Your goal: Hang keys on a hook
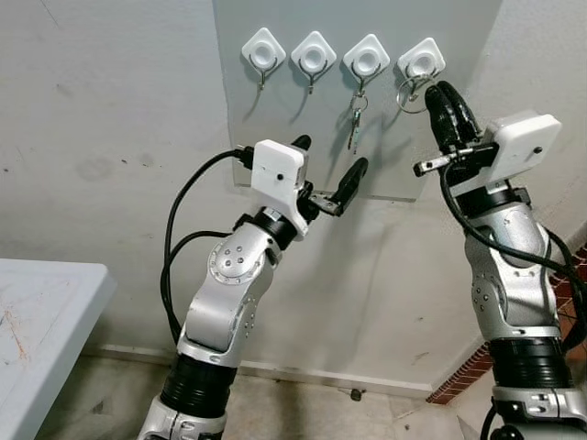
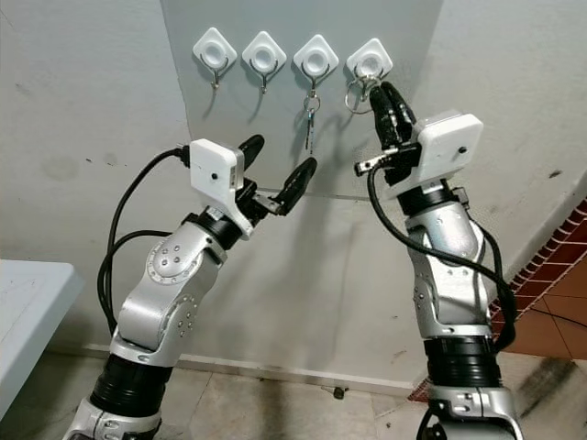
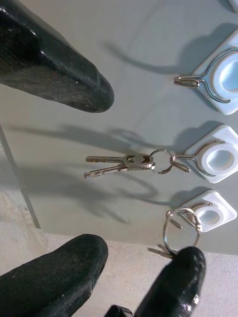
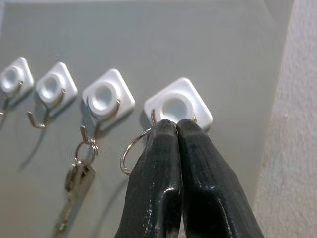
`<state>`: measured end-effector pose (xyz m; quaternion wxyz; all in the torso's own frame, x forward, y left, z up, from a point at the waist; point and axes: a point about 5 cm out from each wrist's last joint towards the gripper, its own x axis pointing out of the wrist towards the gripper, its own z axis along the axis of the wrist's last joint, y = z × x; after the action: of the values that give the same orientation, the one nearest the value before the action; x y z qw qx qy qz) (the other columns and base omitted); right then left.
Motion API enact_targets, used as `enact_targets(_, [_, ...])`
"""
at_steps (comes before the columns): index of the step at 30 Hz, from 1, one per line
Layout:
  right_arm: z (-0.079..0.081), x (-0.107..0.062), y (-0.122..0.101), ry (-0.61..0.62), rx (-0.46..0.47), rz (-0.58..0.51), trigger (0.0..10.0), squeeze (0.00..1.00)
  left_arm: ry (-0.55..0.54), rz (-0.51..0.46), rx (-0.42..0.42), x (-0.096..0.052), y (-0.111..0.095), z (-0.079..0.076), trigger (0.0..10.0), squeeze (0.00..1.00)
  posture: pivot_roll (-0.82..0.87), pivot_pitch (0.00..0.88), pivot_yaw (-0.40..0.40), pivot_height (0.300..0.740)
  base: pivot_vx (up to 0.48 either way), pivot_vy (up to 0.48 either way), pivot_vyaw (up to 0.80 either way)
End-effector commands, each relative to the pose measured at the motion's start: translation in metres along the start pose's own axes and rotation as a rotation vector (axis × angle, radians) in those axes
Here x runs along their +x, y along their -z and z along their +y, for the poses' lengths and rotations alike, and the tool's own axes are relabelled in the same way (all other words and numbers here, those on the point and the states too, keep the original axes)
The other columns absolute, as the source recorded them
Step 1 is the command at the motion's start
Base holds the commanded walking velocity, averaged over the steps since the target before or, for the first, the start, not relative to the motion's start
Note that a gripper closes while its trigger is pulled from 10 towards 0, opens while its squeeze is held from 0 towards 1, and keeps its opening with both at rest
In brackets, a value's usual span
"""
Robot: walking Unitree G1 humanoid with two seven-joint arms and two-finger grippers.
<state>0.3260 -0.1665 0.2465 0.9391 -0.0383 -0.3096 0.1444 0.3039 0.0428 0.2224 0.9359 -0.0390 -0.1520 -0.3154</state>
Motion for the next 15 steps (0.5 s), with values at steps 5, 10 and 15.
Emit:
enact_targets(5, [-0.008, 0.004, 0.006, 0.05, 0.055, 0.022, 10.0, 0.0, 0.0, -0.009, -0.002, 0.0, -0.004, -0.001, 10.0, 0.0, 0.02, 0.014, -0.026, 0.74, 0.0, 0.0, 0.0])
enact_targets(10, [-0.013, -0.001, 0.021, 0.087, 0.107, 0.077, 10.0, 0.0, -0.003, -0.009, -0.007, -0.001, -0.004, -0.002, 10.0, 0.0, 0.03, 0.017, -0.026, 0.74, 0.0, 0.0, 0.0])
enact_targets(15, [-0.011, -0.008, 0.031, 0.085, 0.122, 0.115, 10.0, 0.0, -0.008, -0.008, -0.009, -0.001, -0.004, -0.001, 10.0, 0.0, 0.03, 0.021, -0.026, 0.74, 0.0, 0.0, 0.0])
